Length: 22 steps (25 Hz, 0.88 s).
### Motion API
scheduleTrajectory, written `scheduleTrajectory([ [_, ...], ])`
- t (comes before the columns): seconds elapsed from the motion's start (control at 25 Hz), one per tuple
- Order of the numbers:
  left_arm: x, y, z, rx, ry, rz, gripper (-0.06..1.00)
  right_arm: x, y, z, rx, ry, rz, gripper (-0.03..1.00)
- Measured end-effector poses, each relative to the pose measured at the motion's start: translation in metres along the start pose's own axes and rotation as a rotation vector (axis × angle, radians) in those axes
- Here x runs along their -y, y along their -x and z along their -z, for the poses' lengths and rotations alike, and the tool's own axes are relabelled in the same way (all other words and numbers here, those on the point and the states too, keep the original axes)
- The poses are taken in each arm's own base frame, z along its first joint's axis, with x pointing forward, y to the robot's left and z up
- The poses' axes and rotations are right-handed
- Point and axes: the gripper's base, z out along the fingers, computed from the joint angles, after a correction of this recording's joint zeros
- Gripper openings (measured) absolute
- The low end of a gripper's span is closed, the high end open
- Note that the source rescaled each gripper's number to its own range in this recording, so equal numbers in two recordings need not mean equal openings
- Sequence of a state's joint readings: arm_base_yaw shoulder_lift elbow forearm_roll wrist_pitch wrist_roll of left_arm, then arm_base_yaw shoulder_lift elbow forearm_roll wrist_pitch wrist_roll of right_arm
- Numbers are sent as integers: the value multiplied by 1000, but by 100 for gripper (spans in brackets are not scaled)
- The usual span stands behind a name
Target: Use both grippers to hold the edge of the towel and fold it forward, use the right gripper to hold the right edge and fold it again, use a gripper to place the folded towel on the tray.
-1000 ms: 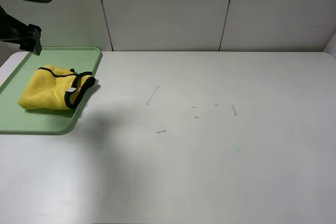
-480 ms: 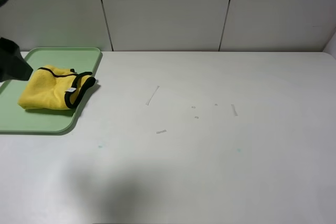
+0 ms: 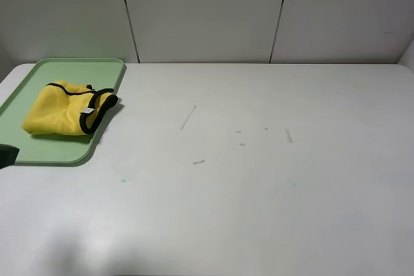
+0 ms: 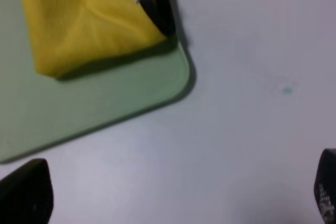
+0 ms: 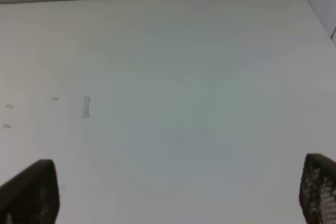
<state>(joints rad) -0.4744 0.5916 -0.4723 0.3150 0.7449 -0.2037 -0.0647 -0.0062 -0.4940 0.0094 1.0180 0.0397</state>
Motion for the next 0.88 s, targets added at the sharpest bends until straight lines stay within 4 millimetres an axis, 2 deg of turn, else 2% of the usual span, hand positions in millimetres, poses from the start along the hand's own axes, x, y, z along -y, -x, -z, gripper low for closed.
scheduleTrajectory([
  [0.12, 3, -10, 3, 13, -48, 33, 100, 0, 0, 0, 0, 0, 0, 100],
  [0.56, 14, -12, 17, -23, -196, -48, 99, 0, 0, 0, 0, 0, 0, 100],
  [0.88, 12, -28, 26, -220, -196, -93, 99, 0, 0, 0, 0, 0, 0, 100],
])
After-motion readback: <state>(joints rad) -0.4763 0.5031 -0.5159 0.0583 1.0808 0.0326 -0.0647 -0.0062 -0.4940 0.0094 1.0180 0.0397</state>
